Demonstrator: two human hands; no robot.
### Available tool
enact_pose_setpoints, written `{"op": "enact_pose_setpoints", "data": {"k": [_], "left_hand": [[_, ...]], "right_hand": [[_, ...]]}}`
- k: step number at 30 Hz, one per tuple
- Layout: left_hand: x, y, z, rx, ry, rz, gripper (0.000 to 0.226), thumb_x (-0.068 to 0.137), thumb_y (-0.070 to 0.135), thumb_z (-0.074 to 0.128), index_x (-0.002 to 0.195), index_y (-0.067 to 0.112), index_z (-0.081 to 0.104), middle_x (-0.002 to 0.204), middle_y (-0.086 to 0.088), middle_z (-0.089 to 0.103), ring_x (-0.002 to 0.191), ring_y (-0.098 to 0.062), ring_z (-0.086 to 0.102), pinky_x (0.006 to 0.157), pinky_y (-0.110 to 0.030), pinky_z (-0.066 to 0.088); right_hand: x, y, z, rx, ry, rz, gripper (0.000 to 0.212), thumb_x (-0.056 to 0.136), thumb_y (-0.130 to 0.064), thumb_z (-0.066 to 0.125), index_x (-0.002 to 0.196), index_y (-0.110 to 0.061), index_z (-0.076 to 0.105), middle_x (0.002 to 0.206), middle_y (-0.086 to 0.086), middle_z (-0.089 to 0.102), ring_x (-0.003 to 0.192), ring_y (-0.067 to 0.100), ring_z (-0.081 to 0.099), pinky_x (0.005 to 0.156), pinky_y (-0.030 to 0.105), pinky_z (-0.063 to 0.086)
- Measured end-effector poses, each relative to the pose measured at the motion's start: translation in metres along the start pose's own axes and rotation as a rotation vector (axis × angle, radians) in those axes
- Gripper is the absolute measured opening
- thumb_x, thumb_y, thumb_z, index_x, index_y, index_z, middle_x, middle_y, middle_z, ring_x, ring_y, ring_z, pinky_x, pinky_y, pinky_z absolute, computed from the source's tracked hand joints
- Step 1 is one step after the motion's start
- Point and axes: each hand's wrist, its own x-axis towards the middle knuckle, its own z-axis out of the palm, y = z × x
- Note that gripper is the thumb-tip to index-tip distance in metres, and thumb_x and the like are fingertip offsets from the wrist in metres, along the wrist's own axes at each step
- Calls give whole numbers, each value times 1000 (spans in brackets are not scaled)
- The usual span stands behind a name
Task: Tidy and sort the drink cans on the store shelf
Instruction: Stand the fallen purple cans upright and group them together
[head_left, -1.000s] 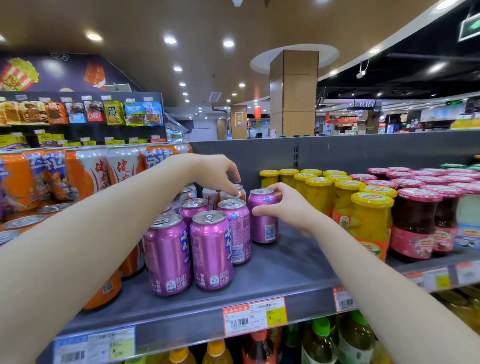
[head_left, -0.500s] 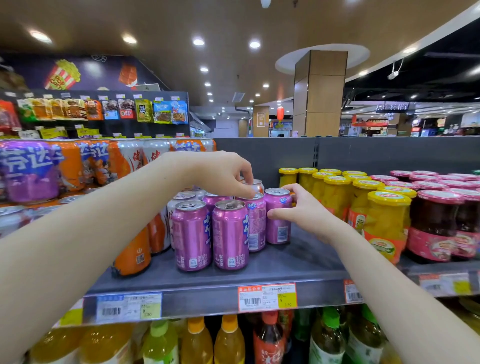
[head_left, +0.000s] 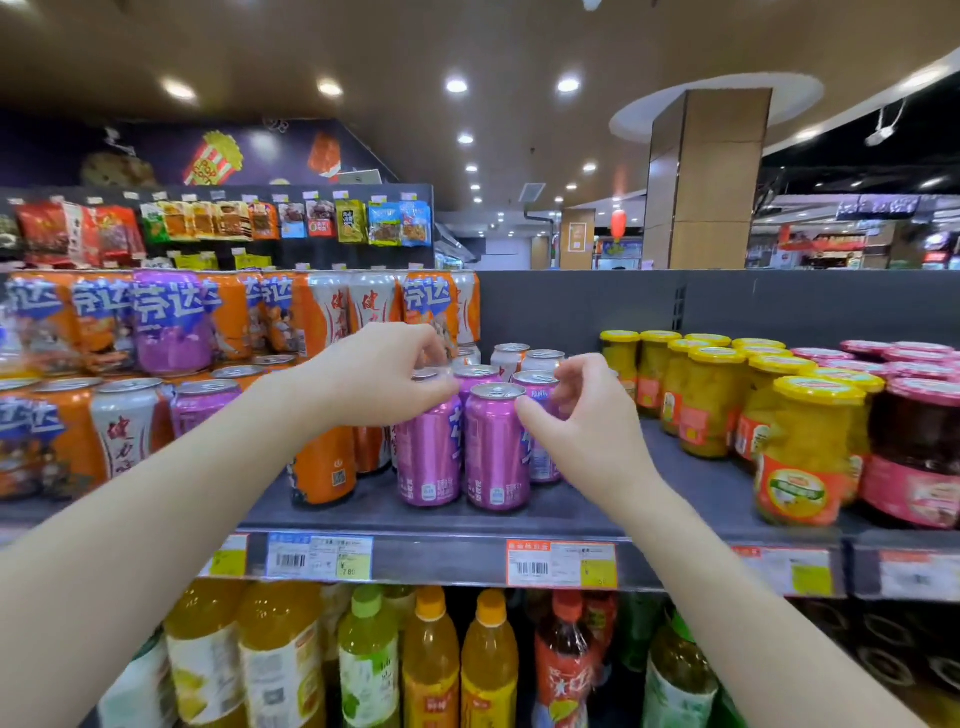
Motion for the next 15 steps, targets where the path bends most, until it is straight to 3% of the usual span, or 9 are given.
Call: {"op": "enact_pose_setpoints", "data": {"k": [4, 6, 9, 12, 15], "left_hand": [[-13, 0, 19, -2, -24, -66, 58, 88, 60, 66, 134, 28, 54, 126, 3, 60, 104, -12, 59, 84, -31, 51], [-16, 0, 27, -23, -5, -88, 64, 84, 61, 70, 137, 28, 51, 134, -1, 56, 110, -15, 57, 83, -28, 47], [-19, 1, 35, -69, 65, -139, 74, 80, 60, 75, 140, 27, 46, 135, -3, 57, 110, -16, 57, 76, -24, 45], [-25, 3, 43, -170, 72, -214, 81, 80, 55, 79, 144, 23, 39, 135, -4, 60, 98, -12, 55, 59, -15, 38], [-35, 4, 55, -278, 77, -241, 87, 82, 46, 81, 150, 21, 32, 144, -4, 56, 112, -16, 61, 58, -9, 40]], "right_hand": [[-28, 1, 30, -52, -77, 95, 66, 72, -55, 81, 118, -19, 49, 112, -2, 52, 105, 17, 55, 89, 35, 52], [-36, 0, 38, -120, -74, 93, 71, 71, -58, 81, 119, -19, 47, 113, -4, 49, 104, 17, 55, 86, 38, 54], [-39, -6, 45, -180, -29, 120, 66, 73, -56, 80, 115, -21, 44, 110, -4, 47, 100, 20, 57, 75, 37, 53], [-40, -9, 45, -135, -1, 147, 63, 71, -49, 81, 113, -20, 44, 109, -1, 48, 100, 23, 57, 79, 42, 56], [-43, -5, 33, -114, 35, 172, 68, 69, -46, 82, 120, -19, 46, 112, -1, 48, 104, 23, 56, 84, 42, 56]]}}
